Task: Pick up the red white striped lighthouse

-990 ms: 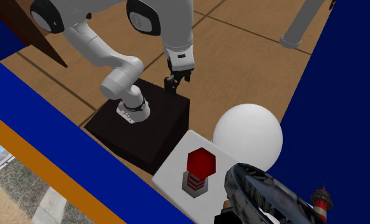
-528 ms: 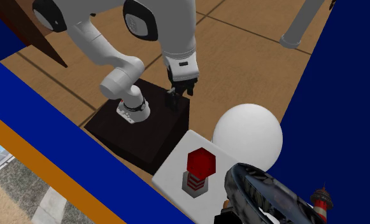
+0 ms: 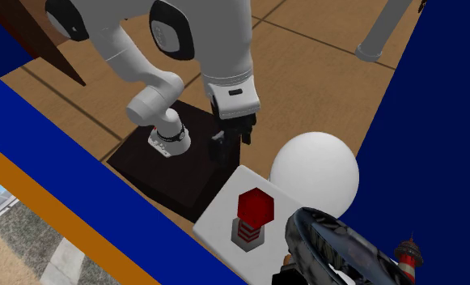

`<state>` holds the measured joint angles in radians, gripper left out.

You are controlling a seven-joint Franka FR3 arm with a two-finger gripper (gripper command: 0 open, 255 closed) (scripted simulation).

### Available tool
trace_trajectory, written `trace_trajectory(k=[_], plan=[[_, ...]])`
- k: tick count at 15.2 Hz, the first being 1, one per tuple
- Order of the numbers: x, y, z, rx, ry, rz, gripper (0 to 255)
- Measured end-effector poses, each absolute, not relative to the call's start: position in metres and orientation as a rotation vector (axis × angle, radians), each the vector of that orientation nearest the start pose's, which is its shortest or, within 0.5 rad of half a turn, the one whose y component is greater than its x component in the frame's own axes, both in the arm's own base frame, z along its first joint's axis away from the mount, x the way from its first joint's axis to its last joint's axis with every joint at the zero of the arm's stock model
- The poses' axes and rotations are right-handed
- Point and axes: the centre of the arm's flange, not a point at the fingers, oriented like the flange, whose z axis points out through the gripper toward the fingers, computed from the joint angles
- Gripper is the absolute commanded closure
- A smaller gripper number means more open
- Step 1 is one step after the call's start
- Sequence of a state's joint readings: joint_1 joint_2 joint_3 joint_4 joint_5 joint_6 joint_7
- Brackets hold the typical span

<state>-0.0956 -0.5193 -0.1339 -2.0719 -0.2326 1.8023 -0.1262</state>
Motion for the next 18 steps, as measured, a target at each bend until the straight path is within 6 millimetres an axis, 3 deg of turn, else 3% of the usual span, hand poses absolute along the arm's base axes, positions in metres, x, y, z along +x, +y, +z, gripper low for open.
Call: trace_trajectory(k=[12, 18], plan=[[0.451, -0.212, 0.726, -3.437, 0.057, -0.624, 0], [0.455, -0.217, 0.707, -3.444, 0.052, -0.644, 0]])
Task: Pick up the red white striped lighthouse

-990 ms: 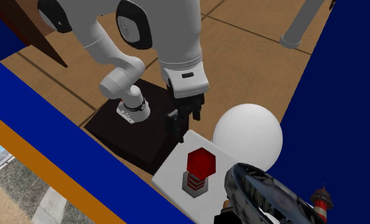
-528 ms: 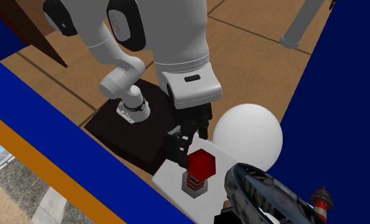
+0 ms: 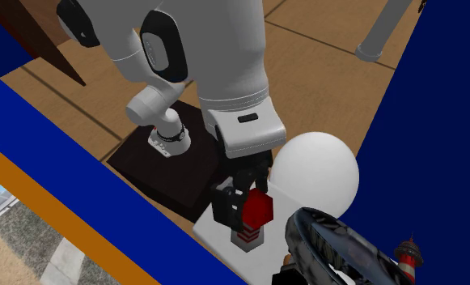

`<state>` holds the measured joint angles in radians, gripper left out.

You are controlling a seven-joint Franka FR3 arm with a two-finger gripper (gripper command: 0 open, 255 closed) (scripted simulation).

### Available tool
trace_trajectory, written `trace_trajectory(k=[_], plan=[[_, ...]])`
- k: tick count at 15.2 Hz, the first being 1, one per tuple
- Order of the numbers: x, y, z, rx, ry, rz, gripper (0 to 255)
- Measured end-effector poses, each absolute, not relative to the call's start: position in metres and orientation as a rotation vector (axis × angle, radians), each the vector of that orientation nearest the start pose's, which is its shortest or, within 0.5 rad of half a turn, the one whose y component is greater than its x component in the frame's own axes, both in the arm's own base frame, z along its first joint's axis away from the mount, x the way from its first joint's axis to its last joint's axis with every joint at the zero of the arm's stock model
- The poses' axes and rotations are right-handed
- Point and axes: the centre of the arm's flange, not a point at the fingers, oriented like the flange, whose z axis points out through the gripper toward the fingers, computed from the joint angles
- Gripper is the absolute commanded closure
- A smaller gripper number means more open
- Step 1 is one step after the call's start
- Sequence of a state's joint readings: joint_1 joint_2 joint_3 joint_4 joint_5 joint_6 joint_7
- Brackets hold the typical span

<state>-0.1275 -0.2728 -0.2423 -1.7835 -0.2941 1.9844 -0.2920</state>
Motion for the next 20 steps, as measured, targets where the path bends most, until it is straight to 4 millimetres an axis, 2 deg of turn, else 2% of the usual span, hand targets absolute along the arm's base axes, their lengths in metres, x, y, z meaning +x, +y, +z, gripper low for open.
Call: trace_trajectory(k=[2, 3, 13, 20], plan=[[0.456, -0.217, 0.698, -3.444, 0.052, -0.645, 0], [0.456, -0.217, 0.695, -3.444, 0.052, -0.645, 255], [0.455, -0.218, 0.694, -3.444, 0.052, -0.651, 255], [0.455, -0.217, 0.722, -3.445, 0.052, -0.644, 255]])
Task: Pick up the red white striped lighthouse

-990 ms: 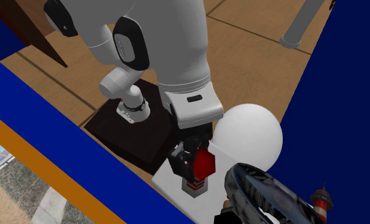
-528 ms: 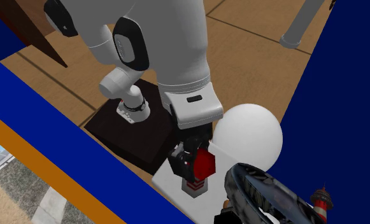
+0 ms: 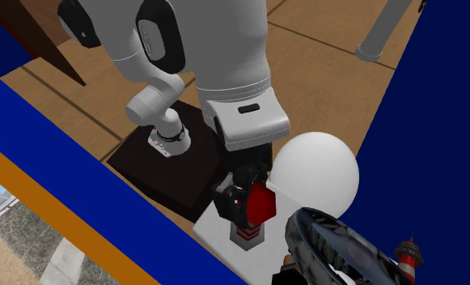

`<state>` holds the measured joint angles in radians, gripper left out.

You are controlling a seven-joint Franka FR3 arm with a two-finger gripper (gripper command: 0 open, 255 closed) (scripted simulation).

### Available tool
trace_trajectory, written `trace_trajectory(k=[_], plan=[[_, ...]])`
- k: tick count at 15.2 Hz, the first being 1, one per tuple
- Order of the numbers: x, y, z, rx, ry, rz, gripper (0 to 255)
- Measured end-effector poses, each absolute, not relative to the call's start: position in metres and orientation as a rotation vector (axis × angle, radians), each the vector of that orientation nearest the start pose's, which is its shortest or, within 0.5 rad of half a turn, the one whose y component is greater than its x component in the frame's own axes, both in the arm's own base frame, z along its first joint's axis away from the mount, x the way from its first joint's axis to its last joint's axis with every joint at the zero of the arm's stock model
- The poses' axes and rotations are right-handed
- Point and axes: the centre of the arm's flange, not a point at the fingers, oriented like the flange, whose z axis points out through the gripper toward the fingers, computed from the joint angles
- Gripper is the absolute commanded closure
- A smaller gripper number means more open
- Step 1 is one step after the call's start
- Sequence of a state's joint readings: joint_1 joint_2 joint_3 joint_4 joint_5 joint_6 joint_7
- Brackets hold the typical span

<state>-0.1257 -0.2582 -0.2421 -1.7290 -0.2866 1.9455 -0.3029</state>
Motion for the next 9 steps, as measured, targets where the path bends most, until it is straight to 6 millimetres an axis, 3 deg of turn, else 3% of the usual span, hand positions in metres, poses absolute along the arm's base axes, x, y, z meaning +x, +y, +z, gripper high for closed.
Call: trace_trajectory(k=[9], plan=[[0.456, -0.218, 0.768, -3.444, 0.051, -0.644, 255]])
